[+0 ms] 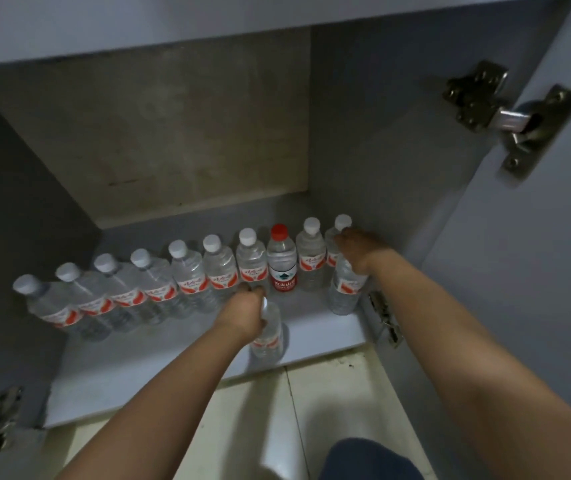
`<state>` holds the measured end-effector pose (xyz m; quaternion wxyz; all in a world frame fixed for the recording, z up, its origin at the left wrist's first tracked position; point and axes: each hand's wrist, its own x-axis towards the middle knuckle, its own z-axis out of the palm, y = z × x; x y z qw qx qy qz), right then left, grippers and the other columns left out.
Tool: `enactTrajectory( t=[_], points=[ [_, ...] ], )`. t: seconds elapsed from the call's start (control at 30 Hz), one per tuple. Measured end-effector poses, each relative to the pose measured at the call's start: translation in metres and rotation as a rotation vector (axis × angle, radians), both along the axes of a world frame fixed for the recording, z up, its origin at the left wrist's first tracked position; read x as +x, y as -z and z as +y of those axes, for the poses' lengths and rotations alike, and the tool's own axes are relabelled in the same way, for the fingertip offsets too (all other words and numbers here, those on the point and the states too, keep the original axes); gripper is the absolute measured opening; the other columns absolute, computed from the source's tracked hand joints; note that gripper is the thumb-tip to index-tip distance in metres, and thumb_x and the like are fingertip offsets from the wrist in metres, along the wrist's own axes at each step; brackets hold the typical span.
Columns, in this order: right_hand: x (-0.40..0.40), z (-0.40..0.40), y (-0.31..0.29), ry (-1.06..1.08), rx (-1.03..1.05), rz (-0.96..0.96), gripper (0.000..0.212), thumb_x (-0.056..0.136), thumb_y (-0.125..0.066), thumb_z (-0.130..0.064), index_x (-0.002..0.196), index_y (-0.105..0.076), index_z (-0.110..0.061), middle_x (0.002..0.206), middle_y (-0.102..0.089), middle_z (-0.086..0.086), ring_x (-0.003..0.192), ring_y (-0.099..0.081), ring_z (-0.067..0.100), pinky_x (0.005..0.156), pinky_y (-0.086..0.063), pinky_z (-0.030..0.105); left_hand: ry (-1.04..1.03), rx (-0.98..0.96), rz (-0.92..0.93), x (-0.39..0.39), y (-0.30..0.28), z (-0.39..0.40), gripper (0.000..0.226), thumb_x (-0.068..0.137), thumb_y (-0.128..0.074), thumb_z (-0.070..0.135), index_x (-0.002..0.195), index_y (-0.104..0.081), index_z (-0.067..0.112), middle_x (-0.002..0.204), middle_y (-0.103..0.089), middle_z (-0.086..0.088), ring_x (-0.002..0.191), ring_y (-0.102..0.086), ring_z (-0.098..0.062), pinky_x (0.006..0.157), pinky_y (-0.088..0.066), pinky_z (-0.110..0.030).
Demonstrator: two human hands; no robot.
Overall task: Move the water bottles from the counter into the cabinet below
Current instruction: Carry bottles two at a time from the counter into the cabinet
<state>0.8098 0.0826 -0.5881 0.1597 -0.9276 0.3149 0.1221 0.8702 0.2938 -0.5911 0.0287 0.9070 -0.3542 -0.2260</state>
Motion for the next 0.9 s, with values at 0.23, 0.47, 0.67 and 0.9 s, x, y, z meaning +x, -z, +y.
enactTrajectory(
  t=[0.23,0.47,0.67,0.9],
  points=[
    [0.003,0.0,-0.001,-0.108,-0.023,0.002,0.041,0.099,-0.036,-0.012,0.14,-0.034,-0.003,0.148,-0.033,0.02,0.133,-0.038,0.037,0.11,-0.033,0.041,0.011,0.019,0.01,0.003,0.006,-0.002,0.051,0.092,-0.056,0.017,0.137,-0.034,0.007,0.141,-0.036,-0.019,0.128,-0.043,-0.034,0.106,-0.038,-0.037],
    [-0.007,-0.003,0.002,-0.059,-0.125,0.068,0.047,0.091,-0.054,-0.014,0.135,-0.041,-0.003,0.142,-0.043,0.019,0.127,-0.047,0.034,0.105,-0.041,0.037,0.015,0.014,0.004,0.005,0.007,-0.003,0.056,0.094,-0.052,0.026,0.14,-0.028,0.005,0.142,-0.035,-0.021,0.13,-0.04,-0.037,0.108,-0.036,-0.039],
    [-0.003,-0.009,0.001,-0.059,-0.18,0.049,0.036,0.096,-0.043,-0.009,0.131,-0.047,0.0,0.14,-0.047,0.02,0.126,-0.05,0.034,0.104,-0.044,0.037,0.013,-0.014,0.0,0.007,0.011,-0.005,0.053,0.096,-0.048,0.023,0.141,-0.026,0.005,0.144,-0.033,-0.022,0.131,-0.039,-0.036,0.109,-0.036,-0.041],
    [0.0,-0.006,0.016,0.01,-0.254,-0.022,0.037,0.098,-0.042,-0.009,0.134,-0.045,-0.002,0.141,-0.043,0.018,0.128,-0.046,0.033,0.107,-0.042,0.038,0.02,-0.04,-0.021,0.005,0.013,-0.003,0.048,0.096,-0.049,0.025,0.137,-0.032,0.005,0.14,-0.04,-0.019,0.125,-0.045,-0.033,0.104,-0.04,-0.038]
  ],
)
